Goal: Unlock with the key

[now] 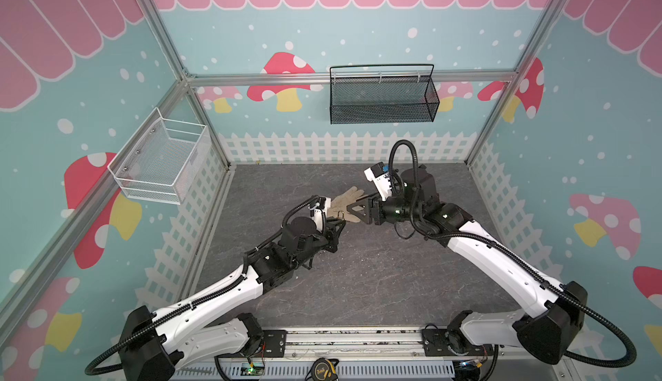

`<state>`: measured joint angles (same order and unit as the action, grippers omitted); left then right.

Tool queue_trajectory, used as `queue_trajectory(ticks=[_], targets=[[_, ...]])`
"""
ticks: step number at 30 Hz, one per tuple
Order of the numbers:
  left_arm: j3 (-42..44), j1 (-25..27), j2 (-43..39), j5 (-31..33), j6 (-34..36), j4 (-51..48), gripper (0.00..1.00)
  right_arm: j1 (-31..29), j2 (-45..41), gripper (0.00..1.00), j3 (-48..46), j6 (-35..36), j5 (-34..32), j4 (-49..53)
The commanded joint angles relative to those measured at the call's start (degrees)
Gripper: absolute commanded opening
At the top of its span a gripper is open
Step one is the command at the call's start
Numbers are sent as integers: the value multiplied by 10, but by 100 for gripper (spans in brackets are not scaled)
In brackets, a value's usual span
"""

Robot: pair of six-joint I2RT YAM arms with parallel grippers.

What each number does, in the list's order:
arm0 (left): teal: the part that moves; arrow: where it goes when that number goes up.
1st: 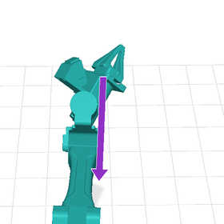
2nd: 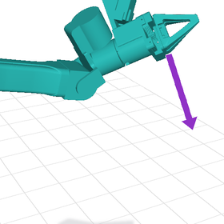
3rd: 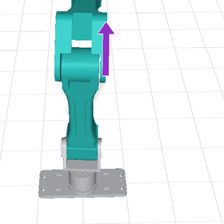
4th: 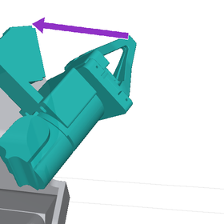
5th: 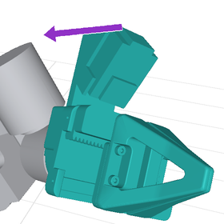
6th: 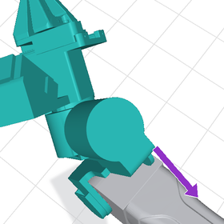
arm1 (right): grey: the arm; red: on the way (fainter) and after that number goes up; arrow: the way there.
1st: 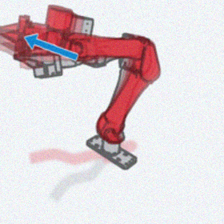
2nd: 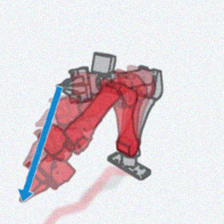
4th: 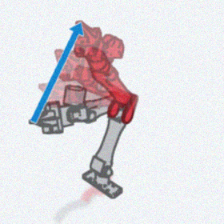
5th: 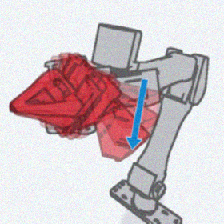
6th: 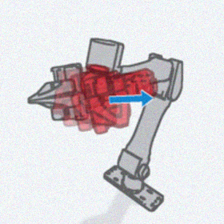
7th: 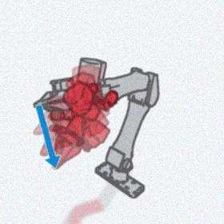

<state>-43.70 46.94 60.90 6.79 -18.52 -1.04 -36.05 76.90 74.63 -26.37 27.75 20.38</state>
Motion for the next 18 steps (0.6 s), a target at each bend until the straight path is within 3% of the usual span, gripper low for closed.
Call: queue_trajectory(ticks=[1, 8, 18], targets=[[19, -1, -4, -36, 105, 110, 0, -1, 22, 57, 54, 71, -36, 98], [39, -1, 8, 1, 125, 154, 0, -14, 82, 58, 145, 109, -105, 178], [42, 0, 5, 21, 124, 141, 0, -45, 139, 59, 218, 141, -165, 228]])
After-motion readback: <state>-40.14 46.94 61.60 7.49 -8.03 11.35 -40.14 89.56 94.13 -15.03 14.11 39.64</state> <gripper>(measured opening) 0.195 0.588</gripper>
